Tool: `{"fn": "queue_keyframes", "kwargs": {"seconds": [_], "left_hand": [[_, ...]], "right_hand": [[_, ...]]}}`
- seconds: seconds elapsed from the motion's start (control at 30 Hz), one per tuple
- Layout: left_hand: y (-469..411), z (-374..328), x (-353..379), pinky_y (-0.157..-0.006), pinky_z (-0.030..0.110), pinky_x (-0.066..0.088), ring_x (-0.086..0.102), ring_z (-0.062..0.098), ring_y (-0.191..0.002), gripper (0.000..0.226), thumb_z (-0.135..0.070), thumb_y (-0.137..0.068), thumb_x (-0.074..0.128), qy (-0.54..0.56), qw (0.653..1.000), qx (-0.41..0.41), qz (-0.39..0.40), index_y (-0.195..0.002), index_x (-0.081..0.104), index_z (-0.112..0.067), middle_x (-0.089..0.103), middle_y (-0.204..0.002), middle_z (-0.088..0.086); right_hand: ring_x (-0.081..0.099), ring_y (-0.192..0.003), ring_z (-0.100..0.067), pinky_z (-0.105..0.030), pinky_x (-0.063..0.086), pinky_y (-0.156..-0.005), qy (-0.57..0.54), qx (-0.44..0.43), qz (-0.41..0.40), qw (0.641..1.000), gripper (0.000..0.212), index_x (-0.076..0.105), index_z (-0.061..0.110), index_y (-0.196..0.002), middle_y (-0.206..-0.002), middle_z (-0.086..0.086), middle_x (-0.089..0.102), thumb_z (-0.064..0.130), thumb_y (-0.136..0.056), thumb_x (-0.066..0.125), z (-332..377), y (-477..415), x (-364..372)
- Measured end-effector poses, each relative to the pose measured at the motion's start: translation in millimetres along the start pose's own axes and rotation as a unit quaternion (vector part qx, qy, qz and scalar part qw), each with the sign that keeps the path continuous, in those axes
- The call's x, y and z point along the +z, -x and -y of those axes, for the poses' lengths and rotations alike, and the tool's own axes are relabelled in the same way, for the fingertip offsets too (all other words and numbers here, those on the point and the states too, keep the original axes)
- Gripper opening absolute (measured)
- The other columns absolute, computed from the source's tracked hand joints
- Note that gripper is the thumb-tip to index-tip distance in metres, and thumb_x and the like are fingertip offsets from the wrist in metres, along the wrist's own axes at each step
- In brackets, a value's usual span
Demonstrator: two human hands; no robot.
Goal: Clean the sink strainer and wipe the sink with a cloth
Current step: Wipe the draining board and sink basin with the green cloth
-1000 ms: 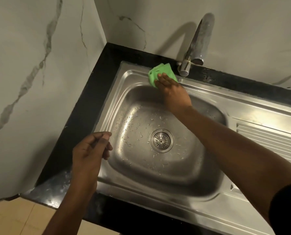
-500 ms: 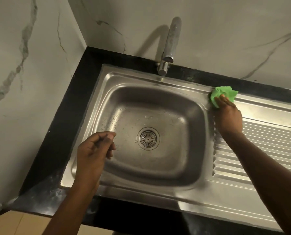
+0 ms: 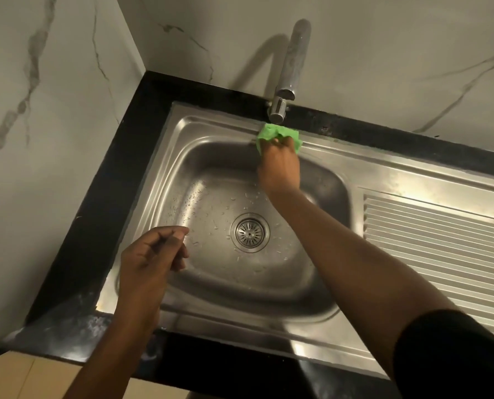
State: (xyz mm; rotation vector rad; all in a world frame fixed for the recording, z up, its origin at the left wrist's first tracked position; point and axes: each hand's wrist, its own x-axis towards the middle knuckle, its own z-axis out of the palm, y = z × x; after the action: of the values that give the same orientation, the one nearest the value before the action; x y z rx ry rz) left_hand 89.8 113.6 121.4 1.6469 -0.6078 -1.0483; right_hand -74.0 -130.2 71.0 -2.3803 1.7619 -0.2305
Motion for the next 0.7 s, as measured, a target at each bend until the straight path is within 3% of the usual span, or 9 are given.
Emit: {"fn": "queue_keyframes", "kwargs": {"seconds": [0.07, 0.2, 0.3, 0.37, 0.6, 0.7], "left_hand": [[3, 0, -1, -0.074, 0.038, 0.056, 0.065, 0.022, -0.07, 0.023, -0.048, -0.081, 0.073, 0.001, 1.0, 0.0, -0.003, -0.092, 0.082, -0.031, 0.073, -0.075, 0.003], [10, 2, 1, -0.076, 0.038, 0.054, 0.065, 0.021, -0.068, 0.02, -0.046, -0.081, 0.072, 0.009, 1.0, -0.005, -0.015, -0.089, 0.083, -0.031, 0.073, -0.073, 0.004], [14, 4, 9, -0.074, 0.038, 0.054, 0.064, 0.021, -0.067, 0.012, -0.031, -0.093, 0.071, 0.005, 1.0, -0.006, -0.013, -0.089, 0.083, -0.029, 0.073, -0.073, 0.006], [17, 5, 16, -0.071, 0.035, 0.056, 0.065, 0.017, -0.065, 0.021, -0.019, -0.099, 0.068, -0.013, 1.0, -0.004, -0.01, -0.088, 0.083, -0.03, 0.073, -0.073, 0.006], [21, 0, 38, -0.063, 0.02, 0.058, 0.064, 0.012, -0.062, 0.024, -0.012, -0.098, 0.069, 0.004, 1.0, -0.01, 0.008, -0.087, 0.083, -0.028, 0.071, -0.07, 0.005], [22, -5, 44, -0.063, 0.023, 0.058, 0.064, 0.015, -0.063, 0.024, -0.011, -0.099, 0.067, 0.007, 1.0, -0.011, 0.027, -0.089, 0.083, -0.026, 0.071, -0.072, 0.009]], "right_hand": [[0.06, -0.115, -0.037, -0.047, 0.058, -0.087, -0.004, -0.024, -0.006, 1.0, 0.04, 0.067, 0.004, -0.125, -0.114, -0.023, 0.07, -0.007, -0.086, 0.063, 13, -12, 1], [0.058, -0.118, -0.034, -0.044, 0.057, -0.092, 0.01, -0.101, 0.01, 0.995, 0.039, 0.066, 0.004, -0.127, -0.124, -0.019, 0.065, -0.007, -0.09, 0.06, 32, -28, 4], [0.049, -0.126, -0.033, -0.046, 0.055, -0.096, 0.042, -0.16, 0.019, 0.986, 0.051, 0.059, 0.007, -0.137, -0.137, -0.013, 0.054, -0.006, -0.088, 0.063, 25, -28, 2], [0.048, -0.127, -0.035, -0.048, 0.055, -0.096, 0.053, -0.166, 0.022, 0.984, 0.055, 0.056, 0.008, -0.141, -0.14, -0.013, 0.051, -0.007, -0.088, 0.062, 11, -27, -1], [0.047, -0.128, -0.04, -0.05, 0.054, -0.098, 0.051, -0.096, 0.017, 0.994, 0.068, 0.055, 0.012, -0.146, -0.138, -0.015, 0.053, -0.009, -0.082, 0.062, -102, 13, -24], [0.049, -0.129, -0.041, -0.049, 0.051, -0.105, 0.032, -0.014, -0.011, 0.999, 0.056, 0.063, 0.01, -0.141, -0.139, -0.014, 0.058, -0.003, -0.086, 0.063, -151, 34, -34]]}}
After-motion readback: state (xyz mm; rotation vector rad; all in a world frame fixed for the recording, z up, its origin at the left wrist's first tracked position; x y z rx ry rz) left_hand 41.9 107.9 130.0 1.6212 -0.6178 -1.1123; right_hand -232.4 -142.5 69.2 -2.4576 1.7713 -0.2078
